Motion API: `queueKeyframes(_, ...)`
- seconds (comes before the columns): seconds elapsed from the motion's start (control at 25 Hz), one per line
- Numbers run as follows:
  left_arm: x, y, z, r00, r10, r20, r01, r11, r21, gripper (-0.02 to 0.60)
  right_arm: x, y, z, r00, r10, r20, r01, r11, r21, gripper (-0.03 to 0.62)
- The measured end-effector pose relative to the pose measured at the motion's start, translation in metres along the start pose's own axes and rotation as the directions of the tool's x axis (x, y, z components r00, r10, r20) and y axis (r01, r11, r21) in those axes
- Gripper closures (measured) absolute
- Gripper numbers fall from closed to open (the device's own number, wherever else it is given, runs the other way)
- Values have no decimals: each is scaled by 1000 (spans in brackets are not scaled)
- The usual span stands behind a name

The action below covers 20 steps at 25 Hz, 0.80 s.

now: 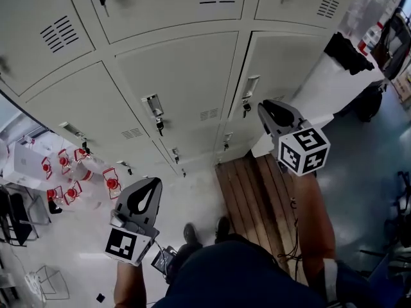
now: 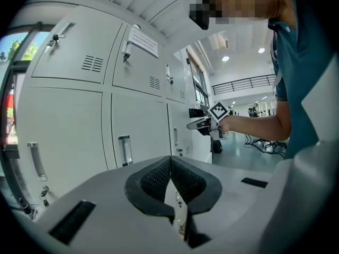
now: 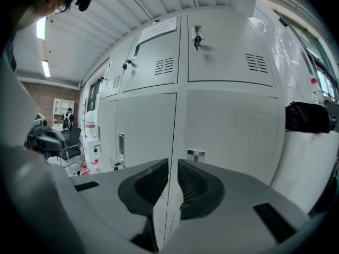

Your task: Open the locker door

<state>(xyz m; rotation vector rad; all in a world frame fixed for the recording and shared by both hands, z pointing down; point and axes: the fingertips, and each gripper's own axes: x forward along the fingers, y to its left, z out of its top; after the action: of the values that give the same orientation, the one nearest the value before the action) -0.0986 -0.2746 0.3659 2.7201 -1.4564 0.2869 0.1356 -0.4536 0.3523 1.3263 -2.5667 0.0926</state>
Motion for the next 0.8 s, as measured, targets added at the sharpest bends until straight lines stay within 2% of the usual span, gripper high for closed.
queueKeyframes(0.28,0,5,-18,998,49,-26,-50,998,-24,565,40,-17,-14,1000,11,-29,-11,1000,-8,554)
queueKeyframes(0.56,4,3,-40,996,66,-65,-70,995,-64,565,69,-28,-29,999,6,-51,-7,1000,-9,551)
queueKeyframes(0.6,4,3,-41,996,66,-67,-71,995,-68,565,72,-32,-31,998,-1,-55,1,1000,-8,542)
queueKeyframes(0.68,6,5,-42,995,69,-68,-74,995,-68,565,78,-38,-33,998,-15,-56,15,1000,-2,460)
queueKeyframes(0.8,8,9,-48,995,76,-71,-81,994,-73,565,87,-37,-34,999,-9,-48,9,1000,5,450)
